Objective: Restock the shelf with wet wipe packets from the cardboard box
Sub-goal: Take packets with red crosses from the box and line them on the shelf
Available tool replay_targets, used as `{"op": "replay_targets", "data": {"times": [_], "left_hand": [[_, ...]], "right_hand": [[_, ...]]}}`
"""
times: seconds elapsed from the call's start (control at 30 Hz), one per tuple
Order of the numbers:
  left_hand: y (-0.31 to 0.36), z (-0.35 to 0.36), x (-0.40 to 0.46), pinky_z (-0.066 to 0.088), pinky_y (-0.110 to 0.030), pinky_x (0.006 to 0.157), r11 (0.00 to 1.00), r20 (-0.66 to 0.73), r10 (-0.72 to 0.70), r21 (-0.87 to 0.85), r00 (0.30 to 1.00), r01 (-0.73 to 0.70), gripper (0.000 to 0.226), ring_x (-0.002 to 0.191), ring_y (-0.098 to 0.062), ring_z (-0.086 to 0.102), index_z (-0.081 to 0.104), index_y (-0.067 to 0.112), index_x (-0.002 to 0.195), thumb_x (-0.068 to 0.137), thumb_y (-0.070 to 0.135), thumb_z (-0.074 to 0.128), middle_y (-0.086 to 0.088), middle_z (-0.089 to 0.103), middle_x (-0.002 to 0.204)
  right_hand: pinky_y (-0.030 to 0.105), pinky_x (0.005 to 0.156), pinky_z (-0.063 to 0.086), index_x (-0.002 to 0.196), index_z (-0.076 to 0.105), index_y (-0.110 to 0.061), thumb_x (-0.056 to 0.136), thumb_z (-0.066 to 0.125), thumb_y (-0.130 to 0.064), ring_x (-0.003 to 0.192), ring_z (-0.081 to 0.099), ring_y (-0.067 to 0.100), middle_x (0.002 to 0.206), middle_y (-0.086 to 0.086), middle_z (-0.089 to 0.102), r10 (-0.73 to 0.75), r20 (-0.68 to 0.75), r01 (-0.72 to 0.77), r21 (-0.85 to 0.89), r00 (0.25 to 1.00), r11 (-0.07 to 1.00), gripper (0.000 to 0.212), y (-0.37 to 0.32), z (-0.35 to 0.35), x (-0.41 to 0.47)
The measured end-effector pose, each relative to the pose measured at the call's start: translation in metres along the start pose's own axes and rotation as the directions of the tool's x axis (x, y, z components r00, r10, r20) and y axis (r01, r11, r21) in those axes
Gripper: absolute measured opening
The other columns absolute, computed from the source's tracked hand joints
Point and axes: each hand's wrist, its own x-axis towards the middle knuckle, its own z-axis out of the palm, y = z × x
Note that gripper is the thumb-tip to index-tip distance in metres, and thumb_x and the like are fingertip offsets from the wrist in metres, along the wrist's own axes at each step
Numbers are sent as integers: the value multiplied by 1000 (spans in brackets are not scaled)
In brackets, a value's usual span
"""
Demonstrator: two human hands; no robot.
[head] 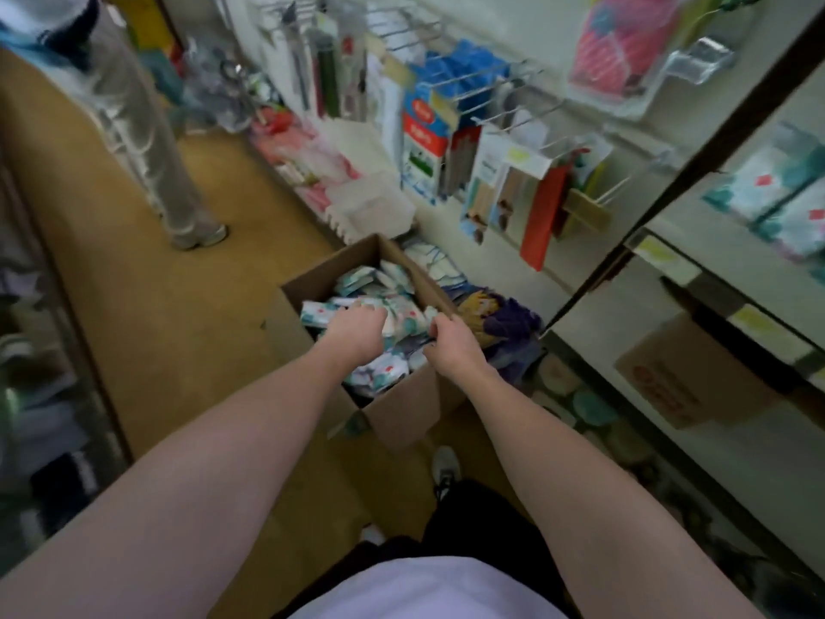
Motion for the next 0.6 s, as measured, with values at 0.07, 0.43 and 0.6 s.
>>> {"op": "replay_targets", "data": {"times": [0.07,0.43,0.6], "left_hand": [[-12,11,-1,39,-39,77,999,34,-48,-23,998,48,15,107,-32,52,51,12,104,91,14,45,-13,59,111],[-38,50,65,43,-40,79,964,207,-203,-131,957,233,35,109,-32,53,49,12,127,93,16,45,-13,56,117],[-33,57,118,43,-41,90,956,270,-218,-135,938,261,36,115,-32,50,47,11,129,94,16,47,-13,54,123]], "right_hand": [[39,93,46,110,53,-15,93,59,-16,113,50,29,121,9,50,-11,47,12,-19,999,1000,18,-4,14,13],[38,103,39,147,41,-13,97,58,-26,123,48,28,129,9,54,-43,241,67,-90,970,994,54,6,54,119],[45,90,52,107,55,-24,91,59,-21,106,56,31,119,8,54,14,262,-3,-43,965,999,17,23,57,173]]}}
